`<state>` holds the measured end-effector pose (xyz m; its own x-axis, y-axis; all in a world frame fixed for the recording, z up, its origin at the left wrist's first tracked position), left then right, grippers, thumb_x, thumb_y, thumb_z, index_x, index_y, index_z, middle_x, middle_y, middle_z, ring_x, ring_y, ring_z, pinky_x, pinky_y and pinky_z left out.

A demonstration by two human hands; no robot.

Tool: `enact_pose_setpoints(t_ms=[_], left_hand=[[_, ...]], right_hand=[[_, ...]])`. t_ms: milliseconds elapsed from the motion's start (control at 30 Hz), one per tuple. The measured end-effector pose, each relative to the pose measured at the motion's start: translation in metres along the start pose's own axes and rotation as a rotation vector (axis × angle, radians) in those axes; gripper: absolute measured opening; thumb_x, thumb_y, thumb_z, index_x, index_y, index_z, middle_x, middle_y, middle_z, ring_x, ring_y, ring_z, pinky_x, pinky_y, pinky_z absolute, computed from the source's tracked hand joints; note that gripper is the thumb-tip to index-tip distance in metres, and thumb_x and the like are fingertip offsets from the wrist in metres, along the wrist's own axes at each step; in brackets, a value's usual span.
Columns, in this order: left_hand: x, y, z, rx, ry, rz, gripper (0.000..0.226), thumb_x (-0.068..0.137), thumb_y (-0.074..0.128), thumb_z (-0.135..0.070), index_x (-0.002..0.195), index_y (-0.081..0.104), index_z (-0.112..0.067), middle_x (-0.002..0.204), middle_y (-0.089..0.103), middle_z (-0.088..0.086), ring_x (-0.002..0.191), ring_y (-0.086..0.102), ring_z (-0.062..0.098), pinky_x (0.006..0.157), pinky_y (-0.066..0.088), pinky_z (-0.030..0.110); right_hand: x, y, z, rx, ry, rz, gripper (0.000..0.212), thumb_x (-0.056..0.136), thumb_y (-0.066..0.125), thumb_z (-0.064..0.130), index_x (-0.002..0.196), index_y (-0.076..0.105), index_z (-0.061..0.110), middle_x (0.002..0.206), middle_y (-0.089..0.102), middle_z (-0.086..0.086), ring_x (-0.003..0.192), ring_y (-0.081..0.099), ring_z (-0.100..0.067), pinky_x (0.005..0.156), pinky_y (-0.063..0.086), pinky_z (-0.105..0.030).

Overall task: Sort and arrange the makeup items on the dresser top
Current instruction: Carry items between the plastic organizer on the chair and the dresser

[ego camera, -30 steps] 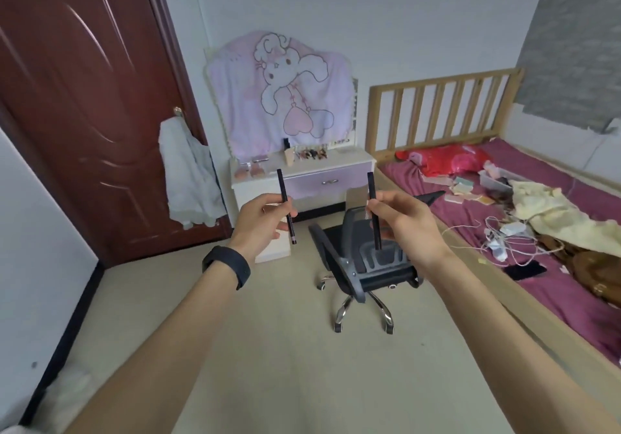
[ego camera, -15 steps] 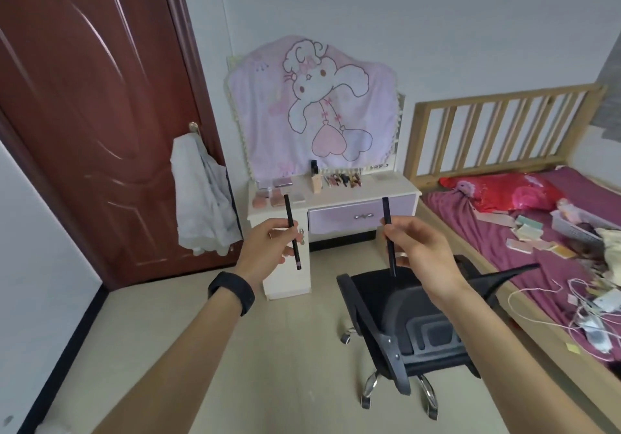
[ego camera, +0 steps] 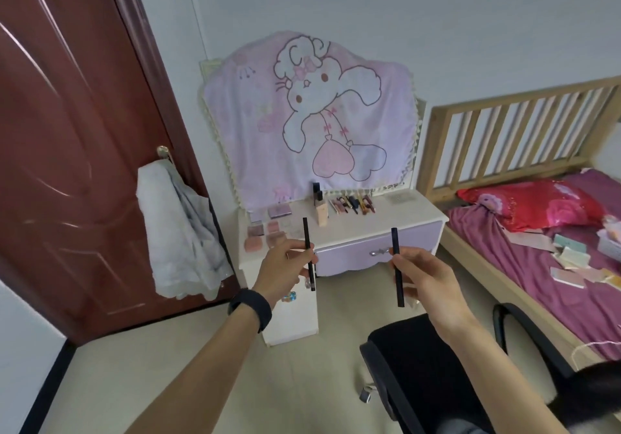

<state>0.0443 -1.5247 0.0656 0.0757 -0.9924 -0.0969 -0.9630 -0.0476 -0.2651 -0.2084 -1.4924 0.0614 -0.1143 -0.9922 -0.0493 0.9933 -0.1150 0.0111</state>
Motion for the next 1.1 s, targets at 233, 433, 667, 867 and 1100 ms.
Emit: enact_pose_setpoints(t_ms=[233,433,667,867,1100], left_hand=[[0.127,0.012,0.020,-0.009,-0.074,0.017,0.012,0.096,0.062,-0.023,0.107,0.067,-0.021,0.090,0.076,-0.003,0.070,0.069,0.012,0.063,0.048,0.023],[0.205,0.020,0.053,-0.007,-0.199,0.008,0.011,0.095,0.062,-0.022,0.105,0.068,-0.024,0.087,0.076,-0.008,0.065,0.069,0.009,0.067,0.047,0.029],[0.301,0.042,0.094,-0.008,-0.314,0.104,0.012,0.095,0.063,-0.021,0.105,0.069,-0.019,0.087,0.076,-0.002,0.066,0.068,0.014,0.062,0.047,0.029],[0.407,0.064,0.107,0.006,-0.341,0.254,0.012,0.094,0.063,-0.024,0.105,0.068,-0.024,0.094,0.075,-0.002,0.070,0.072,0.013,0.066,0.048,0.027],[0.498,0.081,0.105,0.006,-0.383,0.391,0.014,0.093,0.064,-0.022,0.106,0.068,-0.022,0.100,0.072,0.000,0.068,0.071,0.011,0.061,0.047,0.021]], right_hand=[[0.132,0.014,-0.032,0.044,0.059,-0.020,0.012,0.096,0.066,0.021,0.105,0.074,0.020,0.094,0.075,0.000,0.090,0.068,-0.023,0.075,0.053,-0.033],[0.207,0.020,-0.073,0.066,0.187,-0.055,0.011,0.096,0.067,0.020,0.102,0.076,0.023,0.097,0.075,-0.004,0.086,0.068,-0.023,0.079,0.056,-0.039],[0.278,0.045,-0.129,0.035,0.370,-0.100,0.011,0.097,0.065,0.016,0.104,0.073,0.017,0.091,0.075,-0.005,0.077,0.068,-0.019,0.069,0.054,-0.032],[0.362,0.069,-0.151,-0.004,0.446,-0.187,0.011,0.097,0.065,0.016,0.106,0.072,0.015,0.095,0.075,-0.009,0.076,0.067,-0.018,0.065,0.054,-0.028],[0.437,0.088,-0.158,0.017,0.497,-0.309,0.012,0.096,0.067,0.019,0.106,0.073,0.016,0.094,0.076,-0.005,0.083,0.068,-0.022,0.072,0.056,-0.035]])
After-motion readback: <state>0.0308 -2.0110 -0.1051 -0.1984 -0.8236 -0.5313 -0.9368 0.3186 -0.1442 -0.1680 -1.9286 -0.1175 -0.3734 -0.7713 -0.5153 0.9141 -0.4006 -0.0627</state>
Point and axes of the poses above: each hand's wrist, its own x-axis towards the middle knuckle, its own y-axis out of the palm, z = x × y, the point moved 1 cm from there along x, towards the middle knuckle
